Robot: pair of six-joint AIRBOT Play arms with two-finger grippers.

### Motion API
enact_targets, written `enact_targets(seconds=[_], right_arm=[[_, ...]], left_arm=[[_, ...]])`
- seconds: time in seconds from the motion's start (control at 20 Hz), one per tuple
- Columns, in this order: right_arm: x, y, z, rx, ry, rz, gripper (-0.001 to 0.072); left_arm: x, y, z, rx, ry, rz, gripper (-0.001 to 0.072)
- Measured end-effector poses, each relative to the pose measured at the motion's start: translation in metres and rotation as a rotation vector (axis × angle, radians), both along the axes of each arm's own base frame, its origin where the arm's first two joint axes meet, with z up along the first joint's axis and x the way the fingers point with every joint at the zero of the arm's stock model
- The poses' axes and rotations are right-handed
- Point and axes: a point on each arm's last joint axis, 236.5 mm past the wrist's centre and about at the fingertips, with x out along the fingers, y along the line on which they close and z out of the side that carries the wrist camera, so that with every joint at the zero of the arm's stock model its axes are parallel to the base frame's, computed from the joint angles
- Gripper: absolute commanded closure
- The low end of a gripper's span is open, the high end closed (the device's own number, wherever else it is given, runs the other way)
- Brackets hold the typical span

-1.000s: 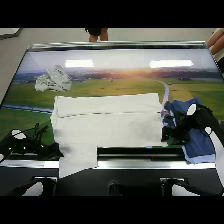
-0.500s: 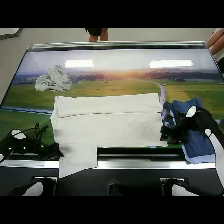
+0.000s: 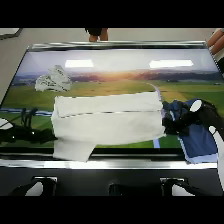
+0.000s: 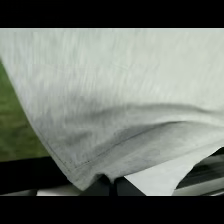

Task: Fold the shirts.

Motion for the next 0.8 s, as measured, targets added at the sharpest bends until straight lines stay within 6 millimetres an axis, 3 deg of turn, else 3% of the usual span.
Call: enact_targets(seconds=[0.2,0.4,0.55,0.75,0.8], right_arm=[[0.074,0.002,0.036,0.019,-0.204,-0.026,0.0661],[0.152,0.012,0.049,0.013,-0.354,-0.025,0.0660],[0.190,0.013,0.034,0.021,-0.370,-0.083,0.0657],[0.207,0.016,0.001,0.038,-0.323,-0.136,0.0649],[0.209,0.017,-0.005,0.046,-0.313,-0.145,0.0599]], left_arm=[[0.062,0.012,0.043,0.039,-0.170,0.058,0.0678],[0.124,0.023,0.052,0.036,-0.249,0.127,0.0678],[0.161,0.026,0.037,0.000,-0.245,0.168,0.0677],[0.183,0.025,-0.006,-0.035,-0.166,0.193,0.0673],[0.184,0.023,-0.015,-0.039,-0.148,0.192,0.0648]])
